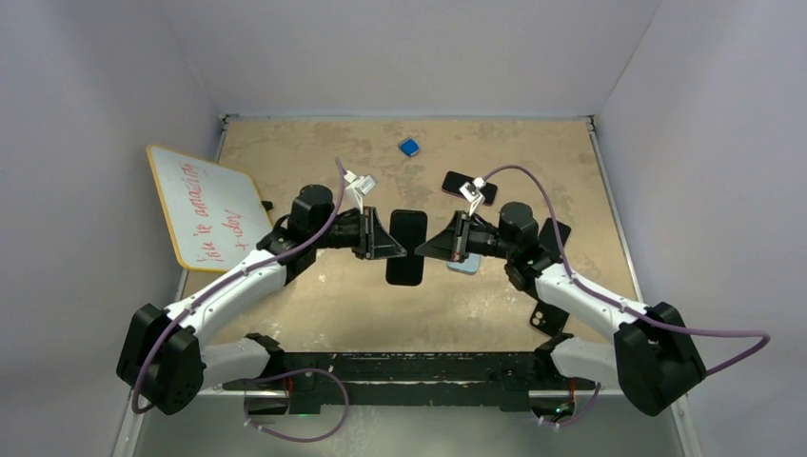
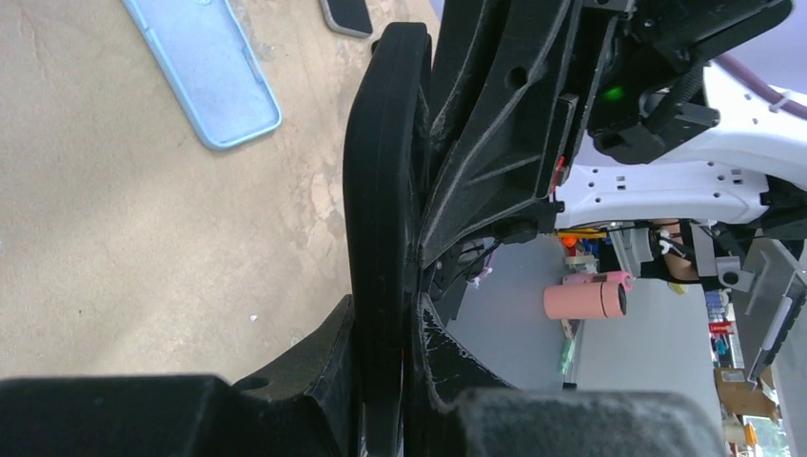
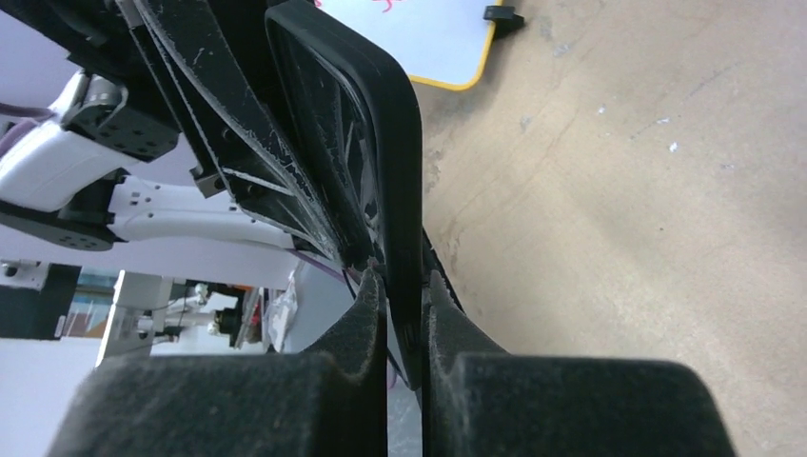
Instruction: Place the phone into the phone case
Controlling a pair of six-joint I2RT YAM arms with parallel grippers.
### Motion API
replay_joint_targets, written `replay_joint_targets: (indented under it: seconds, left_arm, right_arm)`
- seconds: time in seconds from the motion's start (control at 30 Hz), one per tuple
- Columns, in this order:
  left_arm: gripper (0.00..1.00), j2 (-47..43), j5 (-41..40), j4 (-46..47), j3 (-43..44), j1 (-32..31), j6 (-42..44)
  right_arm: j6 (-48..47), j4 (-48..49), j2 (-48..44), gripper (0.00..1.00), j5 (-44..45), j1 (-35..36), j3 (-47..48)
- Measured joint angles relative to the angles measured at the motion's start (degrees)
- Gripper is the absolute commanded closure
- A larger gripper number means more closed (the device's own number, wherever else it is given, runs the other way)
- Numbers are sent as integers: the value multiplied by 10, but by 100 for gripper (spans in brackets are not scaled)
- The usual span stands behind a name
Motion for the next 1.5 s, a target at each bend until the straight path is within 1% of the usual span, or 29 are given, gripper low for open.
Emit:
replay_joint_targets:
  seconds: [0.07, 0.1, 0.17, 0.3, 0.33, 0.5, 0.7, 0.93, 1.17, 1.23, 1.4, 1.47, 1.5]
  left_arm:
    - [100, 8, -3, -10, 1, -2, 5]
    - [100, 9, -3, -11, 1, -2, 6]
    - [100, 14, -19, -21, 1, -3, 16]
    - [100, 26, -53, -44, 1, 23, 30]
    - [100, 29, -60, -50, 1, 31, 33]
    - [100, 78, -75, -80, 9, 83, 48]
    - [100, 174, -79, -120, 50, 126, 82]
    - [100, 247, -62, -151, 106, 163, 122]
    - [99, 306, -62, -168, 129, 178, 143]
    - [93, 326, -61, -170, 132, 180, 144]
    - [71, 352, -48, -190, 154, 191, 144]
    - [62, 355, -59, -202, 159, 193, 153]
    - [59, 355, -66, -207, 162, 196, 156]
  right_arm:
    - [-4, -19, -1, 63, 9, 0, 0]
    - [-6, -32, -2, 51, 20, 2, 1]
    - [-15, -69, -9, 34, 43, 5, 2]
    - [-38, -144, -42, 6, 84, 4, 5]
    - [-47, -164, -52, 2, 97, 3, 7]
    - [-86, -259, -95, 1, 166, 3, 25]
    - [-110, -350, -112, 1, 239, 3, 32]
    - [-135, -412, -112, 1, 270, 3, 41]
    - [-161, -450, -114, 1, 282, 3, 67]
    - [-163, -452, -118, 1, 284, 3, 71]
    - [-165, -468, -125, 1, 293, 3, 73]
    - [-165, -481, -125, 1, 301, 3, 79]
    - [-165, -489, -125, 1, 305, 3, 84]
